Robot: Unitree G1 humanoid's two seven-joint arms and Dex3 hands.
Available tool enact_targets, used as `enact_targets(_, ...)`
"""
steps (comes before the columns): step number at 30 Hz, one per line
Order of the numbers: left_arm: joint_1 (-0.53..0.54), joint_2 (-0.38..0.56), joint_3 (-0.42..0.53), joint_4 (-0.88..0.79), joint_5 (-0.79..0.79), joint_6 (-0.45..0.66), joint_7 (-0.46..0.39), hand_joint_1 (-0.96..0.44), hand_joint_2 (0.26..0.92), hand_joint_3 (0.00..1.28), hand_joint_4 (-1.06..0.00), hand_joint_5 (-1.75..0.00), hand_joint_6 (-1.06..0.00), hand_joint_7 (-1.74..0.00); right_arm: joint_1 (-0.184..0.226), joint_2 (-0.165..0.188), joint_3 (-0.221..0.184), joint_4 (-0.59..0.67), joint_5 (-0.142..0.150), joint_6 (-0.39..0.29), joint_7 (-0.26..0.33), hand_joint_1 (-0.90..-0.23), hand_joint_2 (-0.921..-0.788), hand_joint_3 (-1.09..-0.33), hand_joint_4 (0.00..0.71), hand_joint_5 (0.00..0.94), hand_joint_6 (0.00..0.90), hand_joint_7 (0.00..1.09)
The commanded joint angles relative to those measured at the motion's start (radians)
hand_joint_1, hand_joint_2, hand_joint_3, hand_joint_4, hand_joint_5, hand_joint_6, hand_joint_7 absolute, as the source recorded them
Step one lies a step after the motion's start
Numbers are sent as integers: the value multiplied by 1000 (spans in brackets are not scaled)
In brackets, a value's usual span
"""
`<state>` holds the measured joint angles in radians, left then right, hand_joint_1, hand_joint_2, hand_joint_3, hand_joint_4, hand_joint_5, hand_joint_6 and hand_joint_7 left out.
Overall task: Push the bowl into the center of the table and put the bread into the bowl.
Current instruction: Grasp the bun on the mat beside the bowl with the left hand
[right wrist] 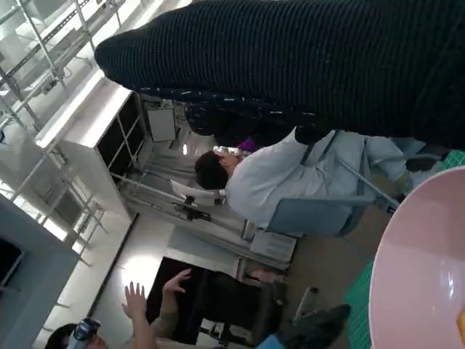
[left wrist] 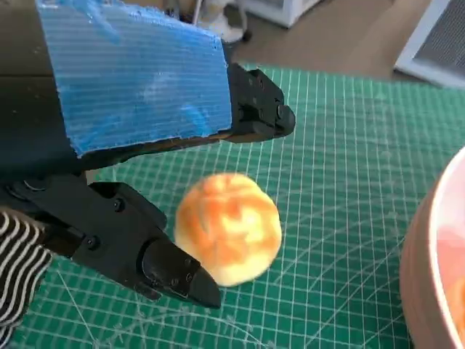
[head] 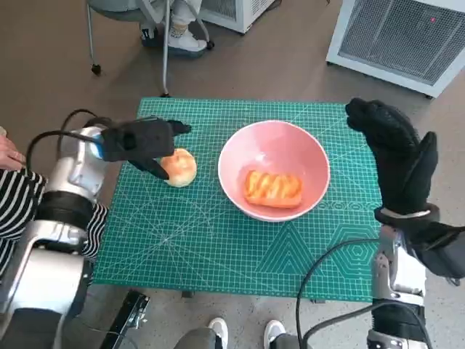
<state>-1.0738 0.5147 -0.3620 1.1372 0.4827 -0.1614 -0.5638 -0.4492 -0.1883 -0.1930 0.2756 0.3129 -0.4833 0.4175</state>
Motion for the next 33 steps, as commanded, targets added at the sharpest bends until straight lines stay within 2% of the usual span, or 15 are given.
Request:
enact_targets(1, -32, -31, -23, 47, 25, 28, 17, -263, 764, 2, -84, -1, -240, 0, 25, -6, -4, 5, -5, 4, -2, -679, -921, -685, 151, 0, 95, 359)
enact_targets(10, -20, -94, -64, 103, 67, 58, 105, -231, 763, 1, -120, -14, -252, -6, 25, -7, -6, 7, -15, -3, -11, -679, -921, -685, 150, 0, 95, 359)
enact_targets(16, 2, -126, -90, 138, 97, 56, 190, -206, 770, 3, -205, -26, -330, -28, 27, -10, -4, 3, -19, 0, -16, -678, -921, -686, 149, 0, 95, 358)
enact_targets(20, 10, -137, -110, 154, 117, 57, 232, -168, 788, 6, -372, -31, -457, -38, 26, -13, -4, 0, -17, 4, -16, -678, -921, -686, 149, 0, 95, 358)
enact_targets(21, 11, -139, -113, 158, 122, 57, 241, -149, 798, 8, -464, -58, -518, -57, 26, -14, -4, -1, -17, 4, -17, -678, -921, -686, 149, 0, 95, 358)
enact_targets(22, 13, -142, -118, 162, 128, 57, 251, -142, 802, 8, -502, -60, -543, -58, 26, -14, -4, -1, -17, 5, -17, -678, -921, -686, 149, 0, 95, 358)
enact_targets(24, 15, -145, -126, 168, 138, 57, 269, -106, 814, 8, -684, -114, -651, -89, 26, -14, -4, -2, -17, 6, -18, -678, -921, -686, 149, 0, 95, 358)
enact_targets(25, 16, -146, -130, 170, 141, 57, 276, -10, 836, 9, -697, -321, -684, -107, 25, -14, -4, 0, -18, 6, -18, -678, -921, -686, 149, 0, 95, 358)
enact_targets(26, 18, -147, -135, 173, 146, 59, 286, 126, 866, 26, -698, -638, -729, -135, 25, -14, -4, 0, -18, 5, -18, -678, -921, -686, 149, 0, 95, 358)
enact_targets(27, 19, -149, -138, 175, 150, 60, 294, 82, 886, 24, -735, -826, -694, -456, 25, -14, -4, 0, -18, 5, -18, -678, -921, -686, 150, 0, 95, 358)
enact_targets(30, 21, -150, -147, 180, 161, 62, 315, 28, 902, 28, -781, -1058, -671, -819, 26, -13, -4, 0, -17, 4, -17, -678, -921, -686, 150, 1, 95, 358)
enact_targets(33, 21, -149, -153, 183, 167, 62, 330, 10, 903, 25, -809, -1113, -680, -929, 25, -13, -4, 0, -16, 5, -17, -678, -921, -686, 151, 1, 95, 358)
